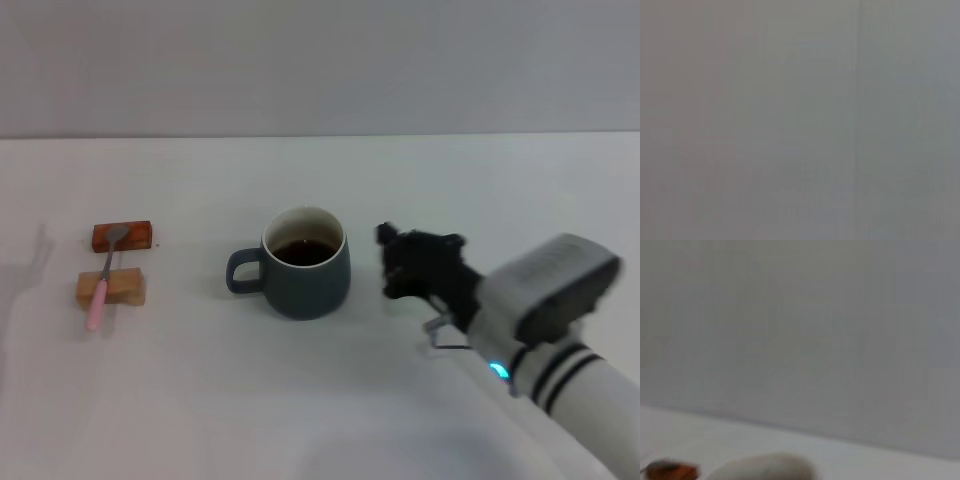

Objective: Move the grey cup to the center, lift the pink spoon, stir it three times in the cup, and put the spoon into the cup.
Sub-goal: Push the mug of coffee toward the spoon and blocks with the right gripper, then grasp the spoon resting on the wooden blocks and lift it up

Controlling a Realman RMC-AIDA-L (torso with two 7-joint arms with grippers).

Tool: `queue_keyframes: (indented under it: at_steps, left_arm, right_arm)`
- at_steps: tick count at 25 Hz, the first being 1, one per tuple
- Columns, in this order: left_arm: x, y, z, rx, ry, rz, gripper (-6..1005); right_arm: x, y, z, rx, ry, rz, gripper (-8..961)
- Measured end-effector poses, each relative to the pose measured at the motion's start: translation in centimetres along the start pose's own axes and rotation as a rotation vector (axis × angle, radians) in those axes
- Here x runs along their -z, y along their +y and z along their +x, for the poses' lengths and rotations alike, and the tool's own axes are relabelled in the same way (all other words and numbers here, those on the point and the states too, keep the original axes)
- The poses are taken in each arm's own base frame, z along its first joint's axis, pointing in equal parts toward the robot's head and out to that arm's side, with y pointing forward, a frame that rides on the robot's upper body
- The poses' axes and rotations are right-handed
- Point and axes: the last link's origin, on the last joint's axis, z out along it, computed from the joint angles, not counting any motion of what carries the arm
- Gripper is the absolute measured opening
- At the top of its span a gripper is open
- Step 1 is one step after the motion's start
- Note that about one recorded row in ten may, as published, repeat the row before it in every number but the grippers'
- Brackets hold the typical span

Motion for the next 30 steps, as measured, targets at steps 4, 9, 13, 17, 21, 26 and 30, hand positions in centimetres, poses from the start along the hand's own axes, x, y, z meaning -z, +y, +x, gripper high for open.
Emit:
queue_keyframes:
  at_steps: [4,9,13,17,21,26,30]
  left_arm:
    - [1.0,-0.1,0.0,0.015,0.008,-0.014,763]
    - [2.9,0.9,-0.4,0.017,0.001,-0.085,761]
    - [4.2,1.9,-1.1,0.018,-0.035,-0.14,759]
    - [5.7,3.6,-1.8,0.032,-0.073,-0.212,757]
    - [7.2,4.7,-2.2,0.048,-0.104,-0.253,755]
    - [7.9,5.1,-2.7,0.052,-0.148,-0.259,753]
    - [8.2,5.6,-3.1,0.055,-0.166,-0.274,751]
  right_arm:
    - [2.0,-2.0,0.1,0.005,-0.088,0.075,-1]
    - [4.2,-4.8,0.3,0.004,-0.152,0.196,-1]
    - [5.6,-6.9,0.1,0.011,-0.195,0.284,-1]
    - [6.5,-8.7,0.2,0.01,-0.199,0.362,0]
    - [7.1,-9.8,0.5,0.012,-0.192,0.408,0]
    - [7.9,-10.9,0.8,0.014,-0.183,0.454,0]
    - [9.2,-11.7,0.9,0.004,-0.209,0.515,0]
